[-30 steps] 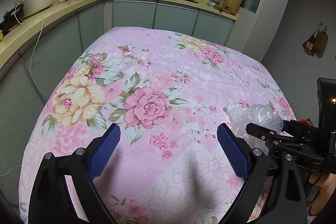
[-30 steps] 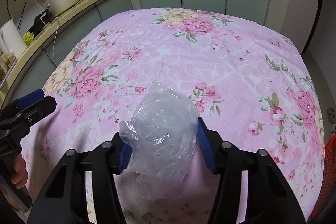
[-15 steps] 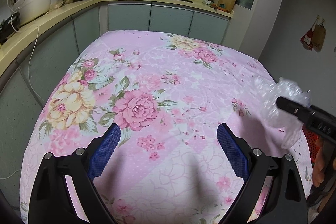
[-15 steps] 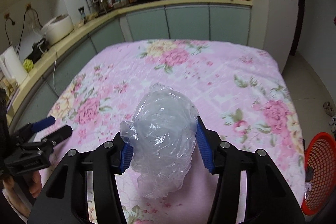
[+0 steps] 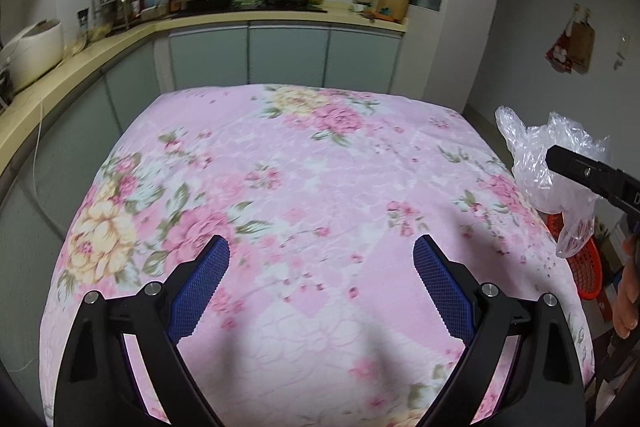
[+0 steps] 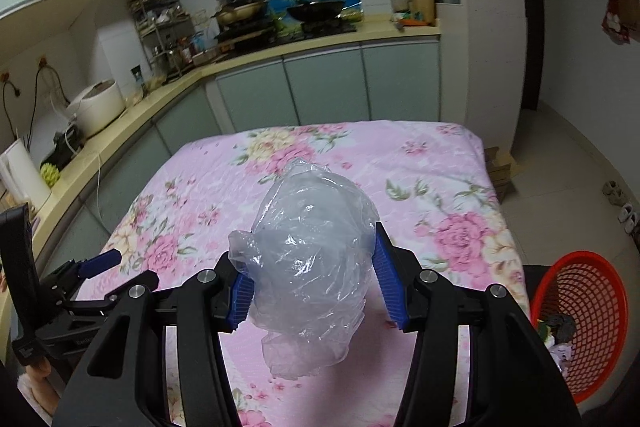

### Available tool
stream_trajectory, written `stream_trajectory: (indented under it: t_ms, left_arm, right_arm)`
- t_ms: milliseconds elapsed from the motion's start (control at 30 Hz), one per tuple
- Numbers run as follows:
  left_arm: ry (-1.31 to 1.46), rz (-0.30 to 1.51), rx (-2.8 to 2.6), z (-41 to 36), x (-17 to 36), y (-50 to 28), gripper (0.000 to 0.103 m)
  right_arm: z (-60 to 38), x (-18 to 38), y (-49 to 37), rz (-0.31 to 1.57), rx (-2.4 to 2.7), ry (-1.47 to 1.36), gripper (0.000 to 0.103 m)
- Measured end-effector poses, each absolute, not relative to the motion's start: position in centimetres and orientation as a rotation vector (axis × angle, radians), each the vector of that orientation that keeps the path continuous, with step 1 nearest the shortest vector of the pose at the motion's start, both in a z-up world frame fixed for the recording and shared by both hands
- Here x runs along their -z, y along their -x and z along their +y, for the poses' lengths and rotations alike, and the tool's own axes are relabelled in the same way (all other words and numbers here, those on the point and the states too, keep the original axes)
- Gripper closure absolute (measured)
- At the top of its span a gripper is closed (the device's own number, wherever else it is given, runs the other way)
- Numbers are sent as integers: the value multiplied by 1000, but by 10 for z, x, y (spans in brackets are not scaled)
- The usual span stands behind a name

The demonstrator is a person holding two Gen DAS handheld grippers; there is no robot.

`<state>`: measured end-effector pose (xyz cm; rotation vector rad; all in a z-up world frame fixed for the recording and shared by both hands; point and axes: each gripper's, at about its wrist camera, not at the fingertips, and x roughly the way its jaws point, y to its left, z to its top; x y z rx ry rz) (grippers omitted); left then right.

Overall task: Collect trash
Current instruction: 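Carry the clear plastic bag with the right tool to the red basket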

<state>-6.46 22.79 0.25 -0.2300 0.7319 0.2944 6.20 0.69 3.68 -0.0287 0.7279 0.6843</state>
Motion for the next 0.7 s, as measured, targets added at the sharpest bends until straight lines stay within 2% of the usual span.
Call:
stream_trajectory:
  t_ms: [700]
  left_arm:
    - [111,737,-100,134,-14,8,13]
  right_arm:
    - [-108,-48,-88,694,-458,-126,52]
